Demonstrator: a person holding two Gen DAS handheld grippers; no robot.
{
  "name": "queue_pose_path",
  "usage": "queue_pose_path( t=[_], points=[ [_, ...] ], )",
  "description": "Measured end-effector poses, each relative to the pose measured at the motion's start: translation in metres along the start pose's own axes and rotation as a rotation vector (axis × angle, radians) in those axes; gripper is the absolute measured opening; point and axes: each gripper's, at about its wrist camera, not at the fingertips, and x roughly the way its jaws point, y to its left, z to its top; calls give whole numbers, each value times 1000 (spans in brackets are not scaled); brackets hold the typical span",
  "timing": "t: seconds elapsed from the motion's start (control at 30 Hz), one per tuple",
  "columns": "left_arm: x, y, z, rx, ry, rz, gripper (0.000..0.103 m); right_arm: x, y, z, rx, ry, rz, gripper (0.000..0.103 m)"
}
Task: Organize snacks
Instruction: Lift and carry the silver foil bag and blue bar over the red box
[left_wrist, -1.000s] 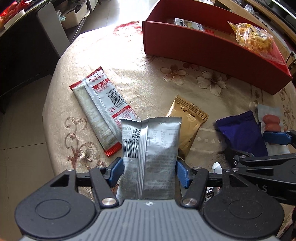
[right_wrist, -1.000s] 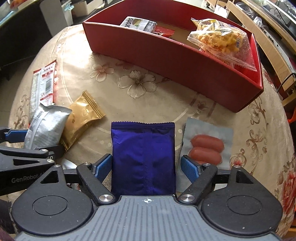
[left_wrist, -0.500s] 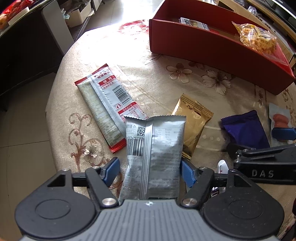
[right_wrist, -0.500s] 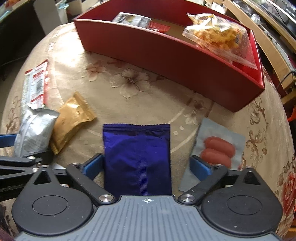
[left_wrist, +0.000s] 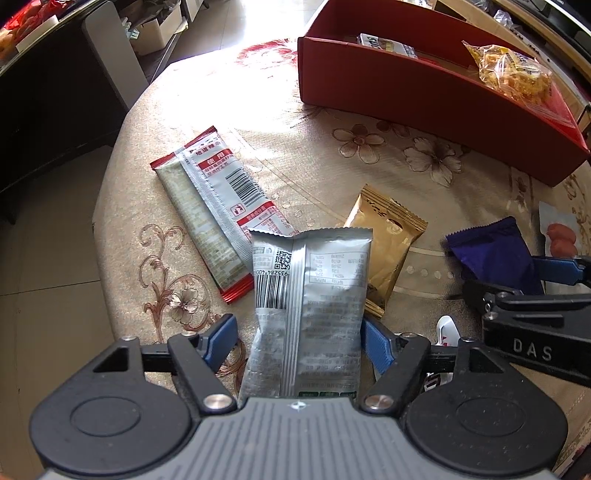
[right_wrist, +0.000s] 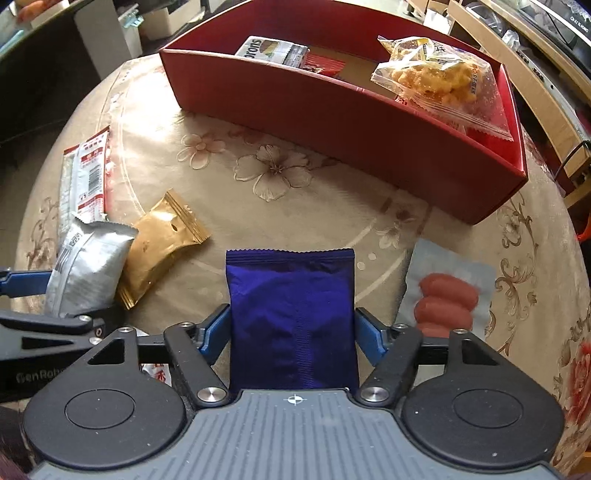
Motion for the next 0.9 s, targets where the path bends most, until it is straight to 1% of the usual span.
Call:
queue_pose_path(
  t=[0.1,0.23,0.4,0.47,0.63,0.73,0.9],
  points=[
    [0,0,0,2,2,-7,68,-3,-2,-3,7,5,16,74],
    [-3,-1,0,11,0,-23,57,-12,-1,-4,8,-17,23,73],
    [-4,-2,0,14,-1,-27,53,-21,1,-4,10,-47,22,73],
    [-5,-1,-1,8,-10,-28,49,-23,0,-3,11,-52,23,73],
    [-8,-3,-2,10,-33,-15,44,-27,0,-1,15,-67,38,73],
    [-12,-5,-3,6,-39,-35,42,-29,-1,1,14,-78,45,73],
    [-21,-6,-1,-2,-64,-52,42,-34,-6,1,27,-93,47,73]
  ],
)
